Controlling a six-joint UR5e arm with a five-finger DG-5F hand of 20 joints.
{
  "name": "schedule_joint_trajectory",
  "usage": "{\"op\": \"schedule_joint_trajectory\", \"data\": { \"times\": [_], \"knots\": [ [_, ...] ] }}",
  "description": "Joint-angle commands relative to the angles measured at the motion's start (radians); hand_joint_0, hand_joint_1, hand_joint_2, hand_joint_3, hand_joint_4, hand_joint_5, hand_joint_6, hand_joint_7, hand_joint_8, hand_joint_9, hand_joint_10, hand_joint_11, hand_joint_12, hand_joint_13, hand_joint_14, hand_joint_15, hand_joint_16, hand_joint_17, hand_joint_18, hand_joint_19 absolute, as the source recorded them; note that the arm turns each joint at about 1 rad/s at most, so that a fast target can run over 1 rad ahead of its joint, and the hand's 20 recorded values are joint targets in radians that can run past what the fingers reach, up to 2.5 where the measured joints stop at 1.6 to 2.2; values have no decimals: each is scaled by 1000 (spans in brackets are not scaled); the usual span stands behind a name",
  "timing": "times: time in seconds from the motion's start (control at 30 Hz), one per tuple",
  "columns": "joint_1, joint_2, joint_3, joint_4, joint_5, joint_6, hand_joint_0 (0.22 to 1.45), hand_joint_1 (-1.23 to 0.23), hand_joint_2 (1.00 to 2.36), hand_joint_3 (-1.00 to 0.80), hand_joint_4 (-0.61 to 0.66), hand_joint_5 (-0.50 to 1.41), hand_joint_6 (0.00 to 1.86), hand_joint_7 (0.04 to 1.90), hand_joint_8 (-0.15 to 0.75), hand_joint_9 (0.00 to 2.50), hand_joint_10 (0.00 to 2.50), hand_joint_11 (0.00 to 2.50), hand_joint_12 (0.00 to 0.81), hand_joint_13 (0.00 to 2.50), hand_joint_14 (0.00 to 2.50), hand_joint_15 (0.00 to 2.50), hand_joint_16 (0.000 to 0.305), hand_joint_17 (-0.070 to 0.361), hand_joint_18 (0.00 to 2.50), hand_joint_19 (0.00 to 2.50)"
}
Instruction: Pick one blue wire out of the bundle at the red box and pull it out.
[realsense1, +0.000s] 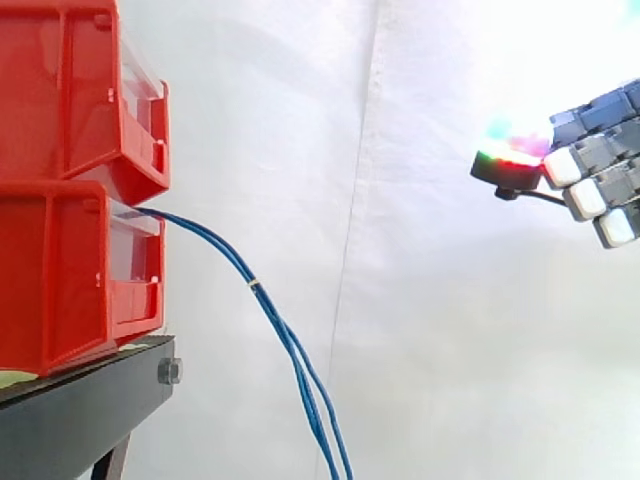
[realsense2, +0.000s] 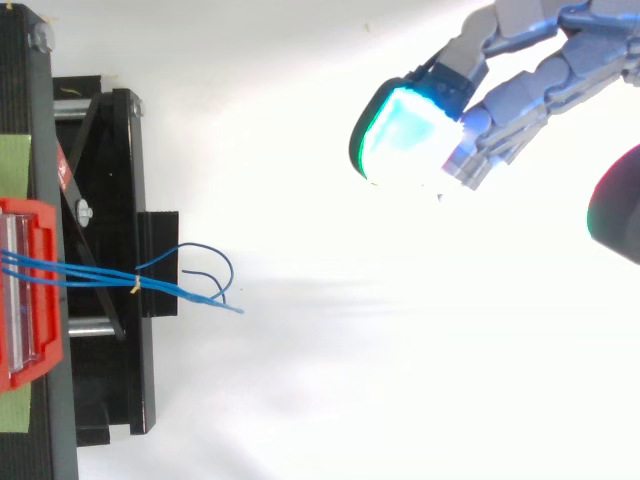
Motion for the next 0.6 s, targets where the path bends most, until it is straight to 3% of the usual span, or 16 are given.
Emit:
{"op": "schedule_joint_trajectory", "data": {
  "times": [0.0, 0.17, 0.27, 0.37, 0.57],
  "knots": [
    [5, -11, 1, 14, 8, -3, 472, -569, 1000, -500, 326, -191, 502, 734, 358, 634, 10, 376, 464, 758, 14, 460, 64, 145, 673, 448],
    [18, -30, 1, 40, 45, -19, 475, -567, 1000, -500, 332, -189, 502, 735, 356, 634, 11, 376, 464, 751, 14, 447, 64, 144, 670, 449],
    [21, -33, -1, 50, 54, -26, 476, -568, 1000, -500, 332, -187, 502, 737, 354, 636, 10, 380, 464, 747, 16, 444, 64, 144, 670, 450],
    [27, -60, 1, 73, 60, -22, 478, -570, 1000, -500, 334, -186, 502, 738, 355, 636, 9, 378, 461, 747, 14, 449, 64, 144, 668, 451],
    [39, -102, 1, 177, 72, -27, 480, -570, 1000, -500, 341, -184, 502, 741, 354, 638, 12, 378, 461, 746, 16, 449, 64, 143, 667, 460]
  ]
}}
